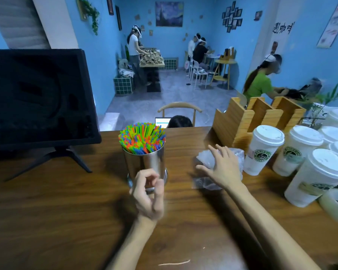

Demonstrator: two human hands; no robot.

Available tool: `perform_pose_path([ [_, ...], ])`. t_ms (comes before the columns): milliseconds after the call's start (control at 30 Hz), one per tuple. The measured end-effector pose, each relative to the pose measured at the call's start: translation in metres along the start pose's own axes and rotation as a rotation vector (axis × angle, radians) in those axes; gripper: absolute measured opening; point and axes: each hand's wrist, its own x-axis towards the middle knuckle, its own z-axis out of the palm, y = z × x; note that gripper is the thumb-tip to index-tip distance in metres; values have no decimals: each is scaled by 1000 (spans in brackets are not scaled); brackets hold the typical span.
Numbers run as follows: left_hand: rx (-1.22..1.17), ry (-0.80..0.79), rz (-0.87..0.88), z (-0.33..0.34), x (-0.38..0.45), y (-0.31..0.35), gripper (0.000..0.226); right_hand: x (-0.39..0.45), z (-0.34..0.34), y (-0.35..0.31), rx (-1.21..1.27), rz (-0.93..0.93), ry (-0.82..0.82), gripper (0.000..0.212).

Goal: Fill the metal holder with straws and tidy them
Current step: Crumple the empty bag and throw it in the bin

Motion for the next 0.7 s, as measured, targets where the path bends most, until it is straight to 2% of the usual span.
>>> perform_pose_path([
  [33, 3, -60, 3, 6, -2, -2, 17, -1, 2, 4, -30, 37, -45, 88],
  [100, 7, -179, -9, 24, -19, 5, 23, -1, 4, 12, -21, 74, -46, 76],
  [233, -36, -242, -125, 38, -22, -2, 22, -3, 3, 23, 31, 136, 47, 29],
  [400, -122, -296, -353, 39, -20, -8, 26, -13, -40, 18, 466, 115, 225, 15],
  [467, -203, -279, -450, 40, -11, -4, 27, -18, -70, 12, 722, 77, 219, 8],
  [567, -287, -306, -530, 47, 3, 2, 18, -33, -112, 0, 1046, 42, 113, 7],
  [633, -354, -345, -606, 49, 8, 5, 37, -44, -132, -6, 1298, 59, 19, 11],
  [700, -537, -429, -708, 45, 8, 6, 66, -50, -138, -10, 1460, 116, -46, 17],
])
